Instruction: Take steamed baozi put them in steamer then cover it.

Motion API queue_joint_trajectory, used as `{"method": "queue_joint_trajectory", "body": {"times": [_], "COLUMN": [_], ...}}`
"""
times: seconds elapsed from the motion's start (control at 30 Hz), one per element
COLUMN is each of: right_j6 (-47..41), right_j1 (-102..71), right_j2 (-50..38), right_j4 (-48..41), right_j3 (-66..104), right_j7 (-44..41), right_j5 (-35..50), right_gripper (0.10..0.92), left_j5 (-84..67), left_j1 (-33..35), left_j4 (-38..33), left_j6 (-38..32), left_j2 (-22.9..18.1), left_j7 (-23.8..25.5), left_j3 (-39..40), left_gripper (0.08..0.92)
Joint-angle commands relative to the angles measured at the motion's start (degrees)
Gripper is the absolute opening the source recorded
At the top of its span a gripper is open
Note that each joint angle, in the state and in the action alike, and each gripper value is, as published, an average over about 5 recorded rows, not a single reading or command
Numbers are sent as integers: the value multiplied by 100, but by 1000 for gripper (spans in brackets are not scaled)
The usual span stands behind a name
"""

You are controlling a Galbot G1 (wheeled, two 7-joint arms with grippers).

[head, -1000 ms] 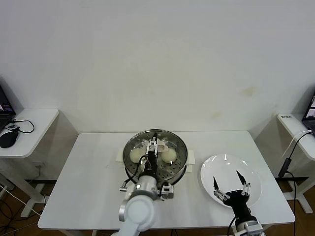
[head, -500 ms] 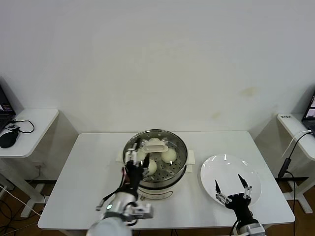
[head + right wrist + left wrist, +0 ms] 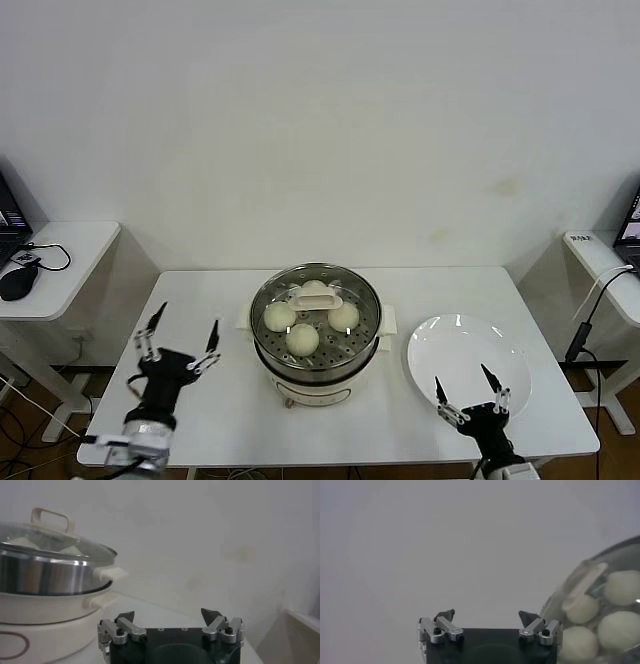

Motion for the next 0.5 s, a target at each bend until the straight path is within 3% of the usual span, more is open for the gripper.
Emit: {"method": "queue_joint_trajectory", "body": {"times": [0.03,0.5], "right_j6": [0,-37], "right_j1": [-257,-242], "right_j2": [-63,-67], "right_j4": [8,-2], "right_j3": [5,-106], "right_j7": [8,12], "right_j5": [42,29], "right_gripper": [823,823], "left_j5": [-3059,-2867], "left_j1": [1042,1138], "left_j4": [620,794], "left_j6": [-1067,-1036], "left_j2": [3,-98], "left_j7": [-245,-144], "left_j3": [-978,-876], "left_gripper": [823,823]}}
